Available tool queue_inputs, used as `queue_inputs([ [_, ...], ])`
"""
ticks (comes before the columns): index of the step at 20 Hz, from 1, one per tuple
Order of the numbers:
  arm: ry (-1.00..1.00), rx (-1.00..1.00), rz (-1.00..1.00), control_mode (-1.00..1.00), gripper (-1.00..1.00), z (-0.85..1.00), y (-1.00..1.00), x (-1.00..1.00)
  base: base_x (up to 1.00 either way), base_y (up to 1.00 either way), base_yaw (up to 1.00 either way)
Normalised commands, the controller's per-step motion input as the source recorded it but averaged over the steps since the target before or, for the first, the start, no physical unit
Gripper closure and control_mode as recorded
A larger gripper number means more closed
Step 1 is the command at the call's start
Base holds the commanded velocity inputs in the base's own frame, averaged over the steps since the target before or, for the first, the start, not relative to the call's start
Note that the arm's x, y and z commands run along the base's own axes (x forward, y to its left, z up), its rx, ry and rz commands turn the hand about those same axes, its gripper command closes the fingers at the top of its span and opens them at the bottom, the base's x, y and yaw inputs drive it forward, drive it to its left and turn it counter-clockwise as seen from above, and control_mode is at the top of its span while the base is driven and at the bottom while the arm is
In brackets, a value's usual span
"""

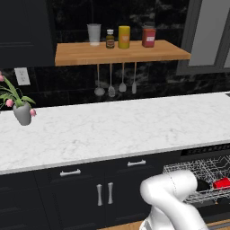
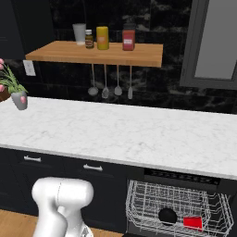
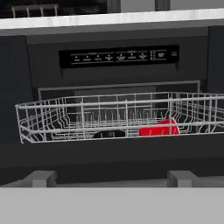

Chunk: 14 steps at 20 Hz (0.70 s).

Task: Pick up the cup and bowl from the counter, place them in the dishwasher, and close the dishwasher door.

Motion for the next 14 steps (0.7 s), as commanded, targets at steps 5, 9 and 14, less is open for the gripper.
queue_inputs([
  [5,0.00,0.00,0.00,-1.00,-1.00,-0.04,-0.56,0.08,0.00,0.00,0.00],
  [9,0.00,0.00,0.00,-1.00,-1.00,-0.31,-0.34,0.01,0.00,0.00,0.00],
  [14,0.00,0.00,0.00,-1.00,-1.00,-0.92,-0.19,0.00,0.00,0.00,0.00],
])
